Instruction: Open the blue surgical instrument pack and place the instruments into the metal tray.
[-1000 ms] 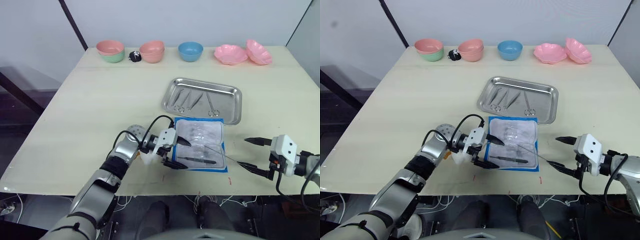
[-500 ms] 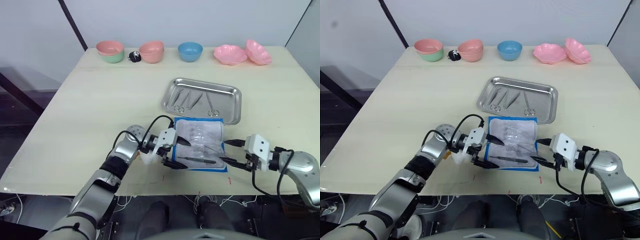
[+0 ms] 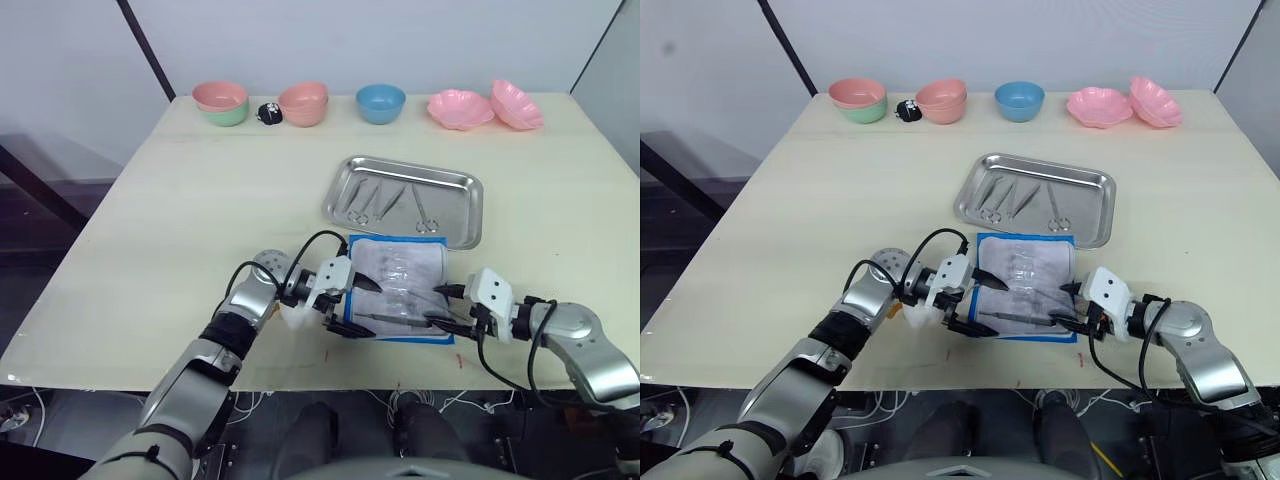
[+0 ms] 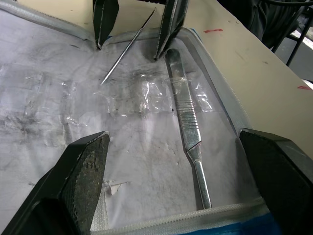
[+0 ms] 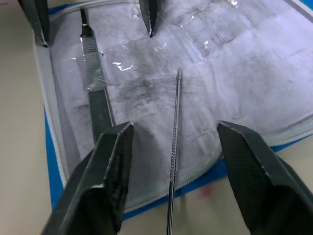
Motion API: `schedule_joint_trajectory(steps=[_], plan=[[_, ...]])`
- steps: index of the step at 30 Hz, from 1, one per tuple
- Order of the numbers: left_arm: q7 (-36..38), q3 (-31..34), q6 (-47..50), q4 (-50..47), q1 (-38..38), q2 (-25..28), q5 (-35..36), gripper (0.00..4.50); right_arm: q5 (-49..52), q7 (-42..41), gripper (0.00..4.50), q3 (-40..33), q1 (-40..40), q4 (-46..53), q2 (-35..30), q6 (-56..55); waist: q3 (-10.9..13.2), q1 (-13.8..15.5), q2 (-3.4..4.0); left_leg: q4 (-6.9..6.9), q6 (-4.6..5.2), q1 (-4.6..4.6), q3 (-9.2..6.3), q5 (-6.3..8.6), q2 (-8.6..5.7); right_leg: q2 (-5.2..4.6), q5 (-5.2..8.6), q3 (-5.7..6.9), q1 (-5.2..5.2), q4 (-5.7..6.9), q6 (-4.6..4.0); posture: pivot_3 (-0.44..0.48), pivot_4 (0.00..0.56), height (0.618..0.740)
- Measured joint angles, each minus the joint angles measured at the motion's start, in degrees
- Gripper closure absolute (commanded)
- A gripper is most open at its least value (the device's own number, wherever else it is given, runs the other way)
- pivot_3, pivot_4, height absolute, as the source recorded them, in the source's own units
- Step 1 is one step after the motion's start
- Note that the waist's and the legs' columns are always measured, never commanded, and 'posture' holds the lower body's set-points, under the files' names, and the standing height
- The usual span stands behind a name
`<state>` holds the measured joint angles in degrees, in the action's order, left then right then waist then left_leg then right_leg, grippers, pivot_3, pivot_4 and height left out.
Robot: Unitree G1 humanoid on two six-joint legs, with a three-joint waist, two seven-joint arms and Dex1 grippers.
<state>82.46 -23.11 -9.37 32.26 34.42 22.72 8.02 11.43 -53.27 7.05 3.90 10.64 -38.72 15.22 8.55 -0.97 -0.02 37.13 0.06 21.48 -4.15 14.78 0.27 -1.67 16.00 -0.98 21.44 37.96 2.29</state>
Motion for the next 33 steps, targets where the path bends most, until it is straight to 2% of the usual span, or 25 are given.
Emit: schedule_joint_trajectory(steps=[3,4,21,33], plan=[[-0.01,-0.03,0.01,0.12,0.01,0.01,-0.12,0.0,0.02,0.0,4.37,-0.02,0.48,-0.05,-0.35,1.89,-0.16,0.0,-0.12,0.0,0.0,0.0,-0.02,0.0,0.0,0.0,0.0,0.01,0.0,0.0,0.0,0.0,0.15,0.74],[-0.01,-0.03,0.01,0.15,0.02,0.01,-0.16,0.0,0.02,-0.05,4.45,0.0,0.5,-0.04,-0.35,2.05,-0.23,0.0,-0.13,0.0,0.0,0.0,-0.02,0.0,0.01,0.01,0.0,0.02,0.0,0.0,0.0,0.0,0.15,0.74],[-0.06,0.01,0.01,0.15,-0.02,0.1,-0.24,0.0,-0.86,-0.43,4.45,0.44,1.2,0.62,-0.68,1.96,-0.37,-0.03,-0.2,0.0,0.0,-0.02,-0.02,0.0,0.04,0.04,0.0,0.01,0.0,0.0,0.0,0.0,0.15,0.74],[-0.06,-0.01,0.01,0.12,-0.02,0.09,-0.24,0.0,-0.54,-3.15,4.45,-0.75,1.92,8.27,-5.83,1.59,-0.34,-0.01,-0.22,0.0,0.0,0.03,-0.06,0.0,0.05,0.03,0.0,0.04,0.04,-0.02,0.0,0.0,0.15,0.74]])
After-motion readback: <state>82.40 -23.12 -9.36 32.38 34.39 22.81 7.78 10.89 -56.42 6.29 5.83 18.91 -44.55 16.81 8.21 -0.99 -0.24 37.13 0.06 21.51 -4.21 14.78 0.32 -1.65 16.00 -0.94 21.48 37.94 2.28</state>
